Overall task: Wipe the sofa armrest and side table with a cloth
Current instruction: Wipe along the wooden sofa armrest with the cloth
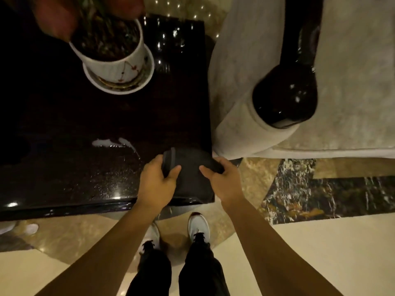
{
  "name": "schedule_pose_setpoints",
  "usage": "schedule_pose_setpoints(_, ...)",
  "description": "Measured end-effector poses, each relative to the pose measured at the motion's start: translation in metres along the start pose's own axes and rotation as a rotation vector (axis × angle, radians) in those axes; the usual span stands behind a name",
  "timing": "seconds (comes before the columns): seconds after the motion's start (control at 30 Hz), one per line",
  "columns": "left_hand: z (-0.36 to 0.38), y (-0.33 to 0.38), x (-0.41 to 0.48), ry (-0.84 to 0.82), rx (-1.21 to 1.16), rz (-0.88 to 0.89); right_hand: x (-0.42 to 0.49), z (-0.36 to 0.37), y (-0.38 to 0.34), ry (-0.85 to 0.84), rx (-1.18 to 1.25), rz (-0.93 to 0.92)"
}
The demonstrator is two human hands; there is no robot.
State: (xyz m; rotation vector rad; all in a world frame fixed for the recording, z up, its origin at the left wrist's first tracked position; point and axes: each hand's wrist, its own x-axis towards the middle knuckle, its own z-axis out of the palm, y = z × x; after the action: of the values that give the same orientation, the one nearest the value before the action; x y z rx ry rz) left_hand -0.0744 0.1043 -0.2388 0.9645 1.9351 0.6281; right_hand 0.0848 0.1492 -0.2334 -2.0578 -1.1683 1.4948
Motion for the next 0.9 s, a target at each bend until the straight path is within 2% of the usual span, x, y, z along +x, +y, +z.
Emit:
schedule_pose_setpoints(0.1, -0.009, 0.04, -0.015, -0.02, -0.19, 0.173, -0.024, -0.04, -0.028, -0.001, 0.177, -0.141)
schedule_pose_setpoints(0.17, -0.015, 0.069, -0.025, -0.019, -0.264, 0.272, -0.045, -0.066, -0.051, -0.002, 0.199, -0.28)
schedule_pose_setpoints(0.33, -0.013, 0.158, -0.033, -0.042, -0.452, 0.355, -0.066, -0.133, -0.112, 0.108, 0.108, -0.501)
schedule_pose_setpoints(0.43, -0.002, 0.208, -0.019, 0.003, -0.549, 0.355, -0.045, -0.16, -0.146, 0.243, 0.029, -0.616)
schedule_pose_setpoints(0.5, 0.006, 0.235, -0.003, 0.081, -0.519, 0.345, -0.019, -0.172, -0.168, 0.377, -0.082, -0.673)
schedule_pose_setpoints(0.57, 0.01, 0.246, 0.014, 0.105, -0.366, 0.297, 0.003, -0.17, -0.179, 0.492, -0.301, -0.741)
schedule_pose_setpoints(0.63, 0.016, 0.243, 0.025, 0.051, -0.312, 0.247, 0.017, -0.152, -0.171, 0.449, -0.576, -0.804)
schedule_pose_setpoints(0.73, 0.014, 0.23, 0.023, -0.004, -0.598, 0.213, 0.031, -0.133, -0.148, 0.206, -0.956, -0.964)
schedule_pose_setpoints(0.83, 0.019, 0.216, 0.014, -0.086, -0.668, 0.213, 0.07, -0.167, -0.16, 0.036, -1.111, -1.175)
schedule_pose_setpoints(0.9, 0.033, 0.215, 0.007, -0.138, -0.5, 0.293, 0.079, -0.179, -0.173, 0.027, -1.029, -1.115)
